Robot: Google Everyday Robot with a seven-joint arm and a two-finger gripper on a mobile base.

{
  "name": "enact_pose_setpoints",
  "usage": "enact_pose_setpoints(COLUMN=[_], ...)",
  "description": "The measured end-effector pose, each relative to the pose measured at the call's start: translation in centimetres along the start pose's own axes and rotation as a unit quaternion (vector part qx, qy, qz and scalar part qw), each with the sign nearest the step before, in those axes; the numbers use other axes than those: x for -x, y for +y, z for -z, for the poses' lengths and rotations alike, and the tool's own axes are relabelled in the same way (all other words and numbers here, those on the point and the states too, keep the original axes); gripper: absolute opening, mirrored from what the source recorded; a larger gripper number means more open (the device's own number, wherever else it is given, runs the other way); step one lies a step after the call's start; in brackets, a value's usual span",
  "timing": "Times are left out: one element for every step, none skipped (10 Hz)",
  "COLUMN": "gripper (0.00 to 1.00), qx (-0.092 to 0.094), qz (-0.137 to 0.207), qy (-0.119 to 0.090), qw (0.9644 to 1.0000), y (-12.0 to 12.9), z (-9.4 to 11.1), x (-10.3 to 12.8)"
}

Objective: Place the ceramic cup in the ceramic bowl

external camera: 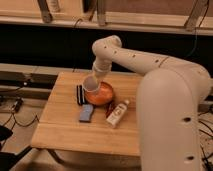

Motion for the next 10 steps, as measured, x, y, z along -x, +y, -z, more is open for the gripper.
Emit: enact_pose_setpoints(gripper=[0.0, 0.0, 0.0, 0.0, 0.0, 0.0, 0.02, 0.09, 0.18, 0.27], qx=[0.006, 0.009, 0.01, 0.014, 0.022, 0.029, 0.032, 0.032, 0.032, 0.032], qz=[-0.001, -0.01, -0.031, -0.05, -0.074, -0.092, -0.1, -0.099, -0.098, -0.098], qy=[0.012, 0.013, 0.015, 0.017, 0.02, 0.022, 0.022, 0.023, 0.023, 0.023], qw=[0.9999, 0.9998, 0.9994, 0.9985, 0.9968, 0.9951, 0.9943, 0.9943, 0.9944, 0.9944], y=[-0.2, -1.1, -2.9, -4.3, -5.9, -7.1, -7.7, -7.6, -7.5, -7.5], z=[-1.4, -1.9, -2.4, -2.8, -3.4, -3.9, -4.1, -4.1, -4.2, -4.2], x=[0.6, 0.9, 1.1, 1.0, 0.4, -0.2, -0.5, -0.4, -0.3, -0.3])
